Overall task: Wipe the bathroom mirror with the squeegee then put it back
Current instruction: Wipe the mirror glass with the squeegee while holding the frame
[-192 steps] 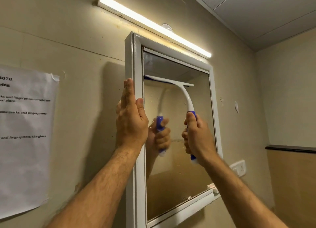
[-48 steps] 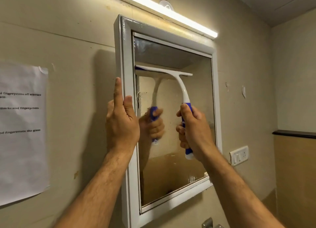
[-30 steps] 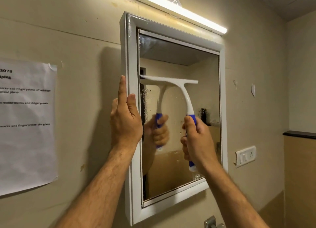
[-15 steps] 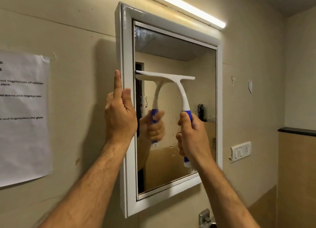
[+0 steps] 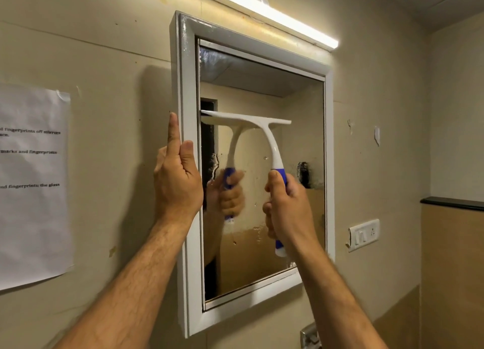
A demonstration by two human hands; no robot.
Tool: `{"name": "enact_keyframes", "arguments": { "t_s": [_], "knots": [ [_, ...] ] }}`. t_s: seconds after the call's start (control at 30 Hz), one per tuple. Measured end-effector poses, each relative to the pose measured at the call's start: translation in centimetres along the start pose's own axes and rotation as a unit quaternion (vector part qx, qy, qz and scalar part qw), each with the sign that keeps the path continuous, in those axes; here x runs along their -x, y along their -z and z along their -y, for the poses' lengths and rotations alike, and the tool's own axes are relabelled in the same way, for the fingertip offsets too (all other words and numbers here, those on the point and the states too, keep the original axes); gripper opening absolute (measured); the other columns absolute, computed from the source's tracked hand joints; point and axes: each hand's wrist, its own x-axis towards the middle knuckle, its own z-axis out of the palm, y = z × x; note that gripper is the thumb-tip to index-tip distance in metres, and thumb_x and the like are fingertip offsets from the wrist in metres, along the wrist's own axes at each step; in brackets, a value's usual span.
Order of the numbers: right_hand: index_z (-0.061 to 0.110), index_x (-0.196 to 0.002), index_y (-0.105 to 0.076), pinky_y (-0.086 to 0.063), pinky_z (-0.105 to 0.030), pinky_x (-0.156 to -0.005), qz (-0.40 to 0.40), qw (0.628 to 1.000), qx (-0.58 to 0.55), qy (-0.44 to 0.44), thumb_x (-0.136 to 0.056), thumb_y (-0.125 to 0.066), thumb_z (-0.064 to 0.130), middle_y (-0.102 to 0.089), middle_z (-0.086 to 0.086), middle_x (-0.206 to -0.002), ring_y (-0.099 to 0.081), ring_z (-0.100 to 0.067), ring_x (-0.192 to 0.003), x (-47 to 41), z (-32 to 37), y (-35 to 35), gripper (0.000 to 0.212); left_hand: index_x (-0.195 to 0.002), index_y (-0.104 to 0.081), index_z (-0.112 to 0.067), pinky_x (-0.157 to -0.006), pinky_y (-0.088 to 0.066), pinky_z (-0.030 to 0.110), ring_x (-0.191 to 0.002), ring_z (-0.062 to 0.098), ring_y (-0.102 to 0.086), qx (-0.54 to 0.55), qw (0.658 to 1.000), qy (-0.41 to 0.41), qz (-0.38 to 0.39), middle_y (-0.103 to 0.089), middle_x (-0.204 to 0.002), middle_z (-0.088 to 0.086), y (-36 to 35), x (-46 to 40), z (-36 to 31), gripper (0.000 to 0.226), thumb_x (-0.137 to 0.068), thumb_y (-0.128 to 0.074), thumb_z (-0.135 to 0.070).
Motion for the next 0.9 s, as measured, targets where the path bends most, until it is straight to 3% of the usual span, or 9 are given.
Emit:
{"name": "enact_keyframes", "arguments": {
  "t_s": [0.17, 0.27, 0.43, 0.57, 0.9],
  "knots": [
    [0.022, -0.084, -0.054, -0.041, -0.026, -0.053, -0.004, 1.000, 0.009, 0.004, -0.097, -0.044, 0.040, -0.050, -0.004, -0.069, -0.044, -0.011, -0.056, 2.5, -3.2, 0.0, 0.025, -0.148, -0.016, -0.035, -0.048, -0.034, 0.000, -0.064, -0.006, -0.039, 0.004, 1.000, 0.003, 0.000, -0.047, -0.086, 0.000, 0.0, -0.1, 0.1, 0.051, -0.099, -0.023, -0.043],
    [0.021, -0.084, -0.054, -0.041, -0.026, -0.052, -0.010, 1.000, 0.004, 0.001, -0.097, -0.044, 0.040, -0.051, -0.005, -0.071, -0.045, -0.012, -0.057, 2.8, -3.8, -0.2, 0.025, -0.149, -0.015, -0.035, -0.048, -0.030, 0.003, -0.064, -0.003, -0.041, 0.003, 1.000, 0.002, 0.003, -0.047, -0.085, 0.001, 0.1, -0.1, 0.1, 0.051, -0.099, -0.023, -0.043],
    [0.019, -0.085, -0.053, -0.038, -0.022, -0.044, -0.005, 1.000, -0.014, 0.027, -0.098, -0.042, 0.042, -0.046, 0.002, -0.062, -0.041, -0.006, -0.044, -2.2, 1.2, -0.6, 0.029, -0.148, -0.015, -0.035, -0.047, -0.027, 0.005, -0.059, -0.001, -0.041, 0.004, 1.000, -0.006, 0.004, -0.045, -0.083, -0.002, 0.1, 0.0, 0.0, 0.051, -0.099, -0.022, -0.043],
    [0.016, -0.090, -0.051, -0.036, -0.019, -0.036, -0.004, 0.999, -0.030, 0.040, -0.099, -0.040, 0.043, -0.043, 0.003, -0.061, -0.038, -0.004, -0.038, -5.7, 5.1, -1.1, 0.030, -0.148, -0.016, -0.035, -0.053, -0.032, 0.006, -0.069, -0.004, -0.045, 0.007, 1.000, -0.001, 0.004, -0.050, -0.094, -0.003, 0.0, 0.0, 0.0, 0.050, -0.100, -0.025, -0.041],
    [0.024, -0.084, -0.052, -0.041, -0.024, -0.046, -0.021, 0.999, -0.006, 0.043, -0.098, -0.041, 0.044, -0.048, -0.001, -0.065, -0.044, -0.009, -0.048, -3.2, 1.8, -1.4, 0.027, -0.148, -0.015, -0.035, -0.047, -0.032, 0.003, -0.062, -0.001, -0.045, 0.007, 1.000, -0.004, 0.007, -0.050, -0.089, -0.001, 0.3, 0.0, -0.3, 0.053, -0.097, -0.022, -0.045]
  ]
}}
